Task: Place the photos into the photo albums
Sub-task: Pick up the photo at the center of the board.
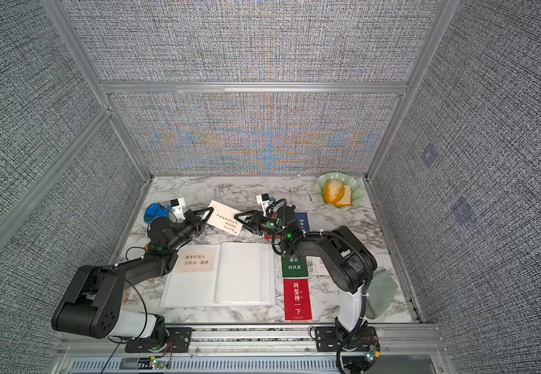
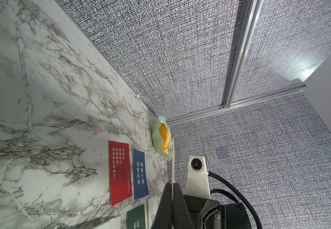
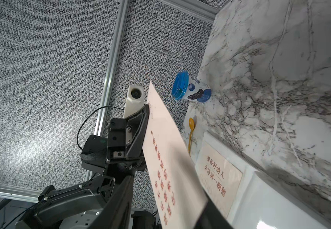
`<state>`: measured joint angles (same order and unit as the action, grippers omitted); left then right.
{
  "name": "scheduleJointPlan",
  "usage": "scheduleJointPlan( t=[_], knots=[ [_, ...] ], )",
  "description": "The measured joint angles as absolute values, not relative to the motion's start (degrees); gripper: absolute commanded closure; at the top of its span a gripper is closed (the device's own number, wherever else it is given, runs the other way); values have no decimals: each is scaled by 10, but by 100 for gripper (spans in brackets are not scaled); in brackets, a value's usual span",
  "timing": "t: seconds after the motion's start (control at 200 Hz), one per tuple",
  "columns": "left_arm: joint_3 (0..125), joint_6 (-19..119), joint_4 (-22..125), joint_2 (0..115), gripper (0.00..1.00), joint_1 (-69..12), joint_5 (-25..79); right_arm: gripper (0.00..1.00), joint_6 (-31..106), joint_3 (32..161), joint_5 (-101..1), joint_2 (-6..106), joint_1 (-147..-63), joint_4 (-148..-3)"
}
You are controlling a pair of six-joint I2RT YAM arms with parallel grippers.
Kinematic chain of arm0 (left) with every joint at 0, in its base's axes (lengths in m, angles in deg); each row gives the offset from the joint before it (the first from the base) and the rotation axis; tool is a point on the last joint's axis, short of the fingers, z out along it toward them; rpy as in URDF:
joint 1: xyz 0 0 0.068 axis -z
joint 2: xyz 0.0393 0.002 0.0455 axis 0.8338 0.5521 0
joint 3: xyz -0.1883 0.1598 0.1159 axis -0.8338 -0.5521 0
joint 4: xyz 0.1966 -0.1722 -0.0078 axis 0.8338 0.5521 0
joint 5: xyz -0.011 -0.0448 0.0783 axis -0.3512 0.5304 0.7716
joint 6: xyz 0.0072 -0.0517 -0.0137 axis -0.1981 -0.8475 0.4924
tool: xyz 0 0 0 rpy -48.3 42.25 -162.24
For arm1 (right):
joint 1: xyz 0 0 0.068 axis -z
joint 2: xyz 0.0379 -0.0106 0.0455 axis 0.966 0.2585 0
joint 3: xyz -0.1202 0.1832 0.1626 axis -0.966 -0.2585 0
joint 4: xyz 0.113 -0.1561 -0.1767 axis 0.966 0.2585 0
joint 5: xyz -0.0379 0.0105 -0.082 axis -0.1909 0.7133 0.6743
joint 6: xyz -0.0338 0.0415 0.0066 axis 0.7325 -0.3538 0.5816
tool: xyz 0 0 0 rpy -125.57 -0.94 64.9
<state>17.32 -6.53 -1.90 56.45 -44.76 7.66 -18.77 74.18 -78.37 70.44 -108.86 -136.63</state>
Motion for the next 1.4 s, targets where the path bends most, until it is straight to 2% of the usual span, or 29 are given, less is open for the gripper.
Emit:
scheduleJointPlan(
  t=[0.09, 0.31, 0.53, 0.815, 0.941, 1.021, 1.086, 1.181, 1.401],
  knots=[
    [169, -66, -22, 566, 100, -448, 78, 71, -192, 756, -784, 705, -1091, -1380],
    [162, -72, -23, 567, 100, -448, 83, 72, -197, 758, -786, 702, -1093, -1372],
    [162, -81, -23, 567, 100, -448, 91, 78, -195, 759, -786, 701, -1101, -1369],
    [163, -83, -23, 568, 100, -448, 91, 100, -189, 761, -784, 702, -1105, -1344],
    [166, -81, -19, 568, 100, -448, 90, 100, -186, 761, -783, 701, -1103, -1339],
    [176, -74, -3, 565, 90, -448, 87, 100, -183, 761, -783, 696, -1100, -1333],
    [188, -57, 20, 558, 74, -447, 83, 100, -177, 758, -783, 688, -1095, -1326],
    [208, -28, 75, 540, 60, -451, 83, 100, -169, 748, -791, 673, -1083, -1312],
    [234, 72, 254, 464, 59, -470, 115, 100, -118, 720, -793, 617, -1061, -1204]
  ],
)
